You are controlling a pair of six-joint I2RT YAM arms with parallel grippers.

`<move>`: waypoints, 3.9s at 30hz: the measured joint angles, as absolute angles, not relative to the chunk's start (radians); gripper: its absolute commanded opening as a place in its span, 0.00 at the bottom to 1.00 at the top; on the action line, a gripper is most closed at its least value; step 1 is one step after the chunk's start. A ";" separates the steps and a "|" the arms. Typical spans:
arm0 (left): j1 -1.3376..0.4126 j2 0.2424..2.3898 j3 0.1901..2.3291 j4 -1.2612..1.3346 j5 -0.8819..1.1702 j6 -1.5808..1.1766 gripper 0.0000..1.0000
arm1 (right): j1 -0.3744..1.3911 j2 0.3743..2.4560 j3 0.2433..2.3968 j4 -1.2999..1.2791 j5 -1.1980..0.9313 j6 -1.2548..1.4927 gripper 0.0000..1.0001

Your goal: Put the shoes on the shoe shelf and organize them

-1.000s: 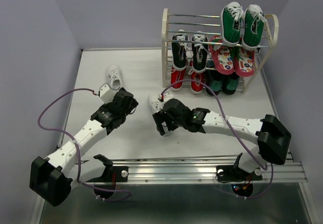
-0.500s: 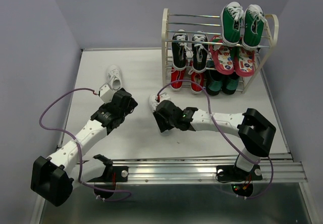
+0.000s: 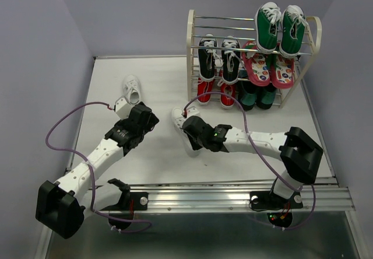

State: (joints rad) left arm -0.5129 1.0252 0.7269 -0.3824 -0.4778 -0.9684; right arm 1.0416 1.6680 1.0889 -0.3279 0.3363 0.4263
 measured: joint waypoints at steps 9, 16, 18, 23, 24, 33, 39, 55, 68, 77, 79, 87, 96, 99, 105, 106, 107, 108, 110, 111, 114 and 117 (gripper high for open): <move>-0.508 1.021 0.727 -0.382 -0.480 -0.968 0.99 | 1.042 1.415 1.063 -0.341 0.363 0.316 0.01; -0.501 0.961 0.727 -0.385 -0.497 -0.968 0.99 | 1.042 1.200 1.117 -0.417 0.404 0.273 0.01; -0.495 0.941 0.727 -0.385 -0.506 -0.965 0.99 | 1.042 1.164 1.148 -0.427 0.407 0.251 0.01; -0.487 0.936 0.727 -0.385 -0.521 -0.959 0.99 | 1.042 1.128 1.262 -0.449 0.395 0.178 0.01; -0.485 0.938 0.727 -0.384 -0.524 -0.958 0.99 | 1.042 1.128 1.291 -0.450 0.388 0.162 0.01; -0.476 0.986 0.728 -0.355 -0.521 -0.939 0.99 | 1.042 1.269 1.653 -0.446 0.602 -0.011 0.01; -0.463 1.007 0.745 -0.344 -0.506 -0.916 0.99 | 0.913 1.464 1.861 -0.433 0.716 -0.090 0.01; -0.456 1.015 0.769 -0.325 -0.486 -0.889 0.99 | 0.590 1.606 1.971 -0.465 0.675 -0.052 0.05; -0.450 1.019 0.773 -0.325 -0.478 -0.887 0.99 | 0.522 1.644 2.035 -0.570 0.560 0.060 0.07; -0.450 1.055 0.775 -0.318 -0.465 -0.880 0.99 | 0.497 1.677 2.129 -0.661 0.541 0.099 0.08; -0.450 1.060 0.775 -0.318 -0.461 -0.879 0.99 | 0.496 1.683 2.138 -0.675 0.539 0.106 0.08; -0.450 1.066 0.776 -0.310 -0.452 -0.875 0.99 | 0.491 1.739 2.220 -0.778 0.504 0.136 0.13; -0.450 1.080 0.781 -0.303 -0.448 -0.871 0.99 | 0.484 1.761 2.265 -0.826 0.483 0.172 0.19; -0.450 1.082 0.781 -0.303 -0.447 -0.871 0.99 | 0.482 1.761 2.268 -0.828 0.486 0.181 0.21; -0.450 1.084 0.781 -0.303 -0.448 -0.871 0.99 | 0.479 1.766 2.277 -0.829 0.491 0.187 0.32; -0.450 1.084 0.781 -0.303 -0.448 -0.871 0.99 | 0.479 1.768 2.279 -0.825 0.493 0.187 0.34; -0.450 1.084 0.781 -0.303 -0.448 -0.871 0.99 | 0.478 1.770 2.281 -0.820 0.494 0.187 0.36; -0.450 1.084 0.781 -0.303 -0.448 -0.871 0.99 | 0.478 1.772 2.281 -0.815 0.495 0.187 0.37; -0.450 1.084 0.781 -0.303 -0.448 -0.871 0.99 | 0.477 1.774 2.283 -0.807 0.498 0.187 0.39; -0.450 1.084 0.781 -0.303 -0.448 -0.871 0.99 | 0.477 1.774 2.283 -0.799 0.498 0.187 0.40; -0.450 1.084 0.781 -0.303 -0.448 -0.871 0.99 | 0.475 1.775 2.283 -0.794 0.500 0.187 0.41; -0.450 1.084 0.781 -0.303 -0.449 -0.871 0.99 | 0.472 1.775 2.283 -0.793 0.499 0.187 0.49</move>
